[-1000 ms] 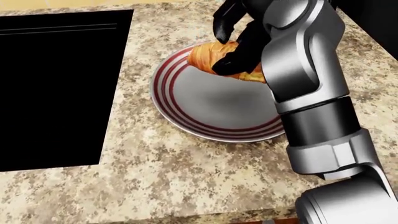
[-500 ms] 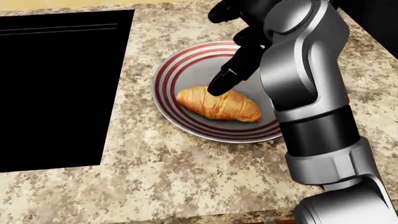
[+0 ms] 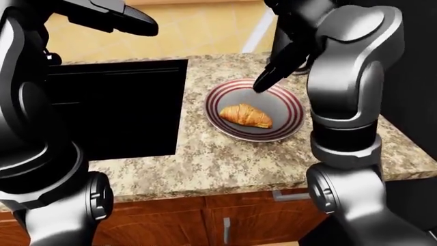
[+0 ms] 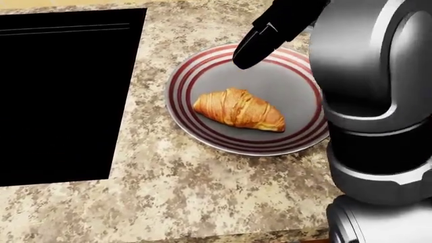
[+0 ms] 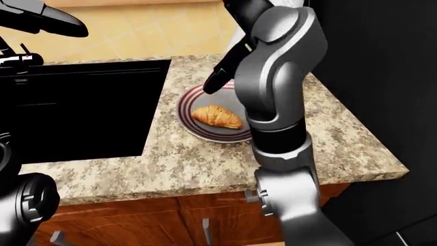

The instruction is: Place the pastries on the plates.

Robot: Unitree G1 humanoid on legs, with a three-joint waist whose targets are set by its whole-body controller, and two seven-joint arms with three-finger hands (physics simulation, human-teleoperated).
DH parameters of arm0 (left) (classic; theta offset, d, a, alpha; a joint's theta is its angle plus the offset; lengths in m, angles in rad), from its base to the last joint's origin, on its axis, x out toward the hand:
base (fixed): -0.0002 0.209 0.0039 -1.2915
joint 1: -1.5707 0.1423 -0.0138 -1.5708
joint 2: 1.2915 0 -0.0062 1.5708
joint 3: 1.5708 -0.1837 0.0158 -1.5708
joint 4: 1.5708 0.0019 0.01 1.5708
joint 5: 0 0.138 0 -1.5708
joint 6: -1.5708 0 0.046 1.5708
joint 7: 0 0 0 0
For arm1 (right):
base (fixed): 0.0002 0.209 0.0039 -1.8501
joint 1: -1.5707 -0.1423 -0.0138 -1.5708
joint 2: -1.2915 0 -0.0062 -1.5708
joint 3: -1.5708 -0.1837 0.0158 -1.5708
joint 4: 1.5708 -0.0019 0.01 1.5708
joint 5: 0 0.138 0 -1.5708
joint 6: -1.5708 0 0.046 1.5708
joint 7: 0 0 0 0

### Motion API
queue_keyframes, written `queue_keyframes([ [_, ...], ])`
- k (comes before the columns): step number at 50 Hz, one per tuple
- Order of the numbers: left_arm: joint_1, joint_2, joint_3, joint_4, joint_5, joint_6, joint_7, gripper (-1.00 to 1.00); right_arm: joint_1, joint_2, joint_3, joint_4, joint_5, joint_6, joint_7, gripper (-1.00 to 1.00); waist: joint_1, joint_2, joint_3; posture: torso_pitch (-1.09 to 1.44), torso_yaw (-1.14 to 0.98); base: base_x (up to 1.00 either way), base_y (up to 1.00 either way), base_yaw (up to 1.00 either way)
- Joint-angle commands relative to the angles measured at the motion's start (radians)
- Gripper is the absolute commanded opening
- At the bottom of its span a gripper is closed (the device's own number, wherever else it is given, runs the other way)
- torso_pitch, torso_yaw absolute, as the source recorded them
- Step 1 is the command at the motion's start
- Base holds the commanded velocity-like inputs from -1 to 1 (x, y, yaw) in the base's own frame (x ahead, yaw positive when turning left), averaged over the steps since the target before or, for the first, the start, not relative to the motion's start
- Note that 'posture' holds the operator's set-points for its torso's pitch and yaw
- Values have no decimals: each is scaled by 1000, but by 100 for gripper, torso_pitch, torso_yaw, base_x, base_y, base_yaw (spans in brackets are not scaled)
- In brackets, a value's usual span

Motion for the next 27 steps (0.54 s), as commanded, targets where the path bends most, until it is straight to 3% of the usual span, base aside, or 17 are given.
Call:
queue_keyframes([
  [1,-28,11,10,-13,5,-24,8,100,-47,-18,-19,-48,-50,20,27,100,-1,4,-24,-14,0,0,0,0],
  [10,-11,21,22,-26,5,-22,16,100,-46,-97,-83,-211,-137,97,109,100,0,2,-17,-14,0,0,0,0],
  [16,3,39,37,-19,-1,-33,27,100,-41,-133,-150,-277,-88,170,11,100,-1,2,-18,-14,0,0,0,0],
  [27,9,113,79,-4,-19,-34,49,100,-12,-307,-167,-357,3,276,-18,100,0,-2,-15,-14,0,0,0,0],
])
